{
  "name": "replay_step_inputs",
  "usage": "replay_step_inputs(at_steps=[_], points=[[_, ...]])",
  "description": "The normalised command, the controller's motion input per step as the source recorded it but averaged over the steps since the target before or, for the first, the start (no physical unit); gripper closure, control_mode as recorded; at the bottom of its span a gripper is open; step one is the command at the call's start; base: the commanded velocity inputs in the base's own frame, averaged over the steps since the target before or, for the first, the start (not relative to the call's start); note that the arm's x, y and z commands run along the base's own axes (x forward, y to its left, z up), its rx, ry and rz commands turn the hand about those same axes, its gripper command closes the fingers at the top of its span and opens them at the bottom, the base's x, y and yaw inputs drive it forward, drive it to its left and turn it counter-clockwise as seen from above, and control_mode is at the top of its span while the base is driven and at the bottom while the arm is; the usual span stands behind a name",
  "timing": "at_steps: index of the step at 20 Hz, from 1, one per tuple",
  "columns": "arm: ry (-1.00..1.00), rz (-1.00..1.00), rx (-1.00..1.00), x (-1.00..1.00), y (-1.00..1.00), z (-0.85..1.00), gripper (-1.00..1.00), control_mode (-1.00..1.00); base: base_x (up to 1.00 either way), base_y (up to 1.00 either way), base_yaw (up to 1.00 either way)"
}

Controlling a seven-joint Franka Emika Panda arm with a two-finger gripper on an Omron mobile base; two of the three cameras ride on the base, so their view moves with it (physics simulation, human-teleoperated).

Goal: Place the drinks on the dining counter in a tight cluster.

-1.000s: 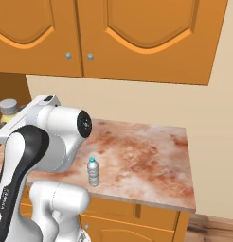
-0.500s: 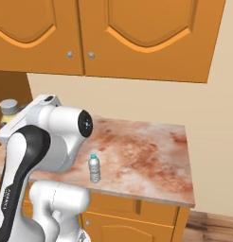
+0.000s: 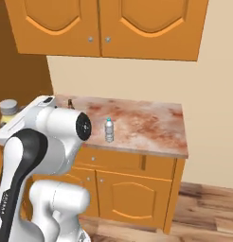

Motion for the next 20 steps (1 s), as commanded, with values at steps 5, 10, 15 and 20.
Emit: replay_step_inputs(at_steps=[5,10,15,20], points=[[0.00,0.00,0.00,0.00,0.00,0.00,1.00,1.00,-0.11,0.04,0.93],[0.00,0.00,0.00,0.00,0.00,0.00,1.00,1.00,0.14,-0.16,0.90],[0.00,0.00,0.00,0.00,0.00,0.00,1.00,1.00,0.72,0.02,0.66],[0.00,0.00,0.00,0.00,0.00,0.00,1.00,1.00,0.28,0.56,0.78]])
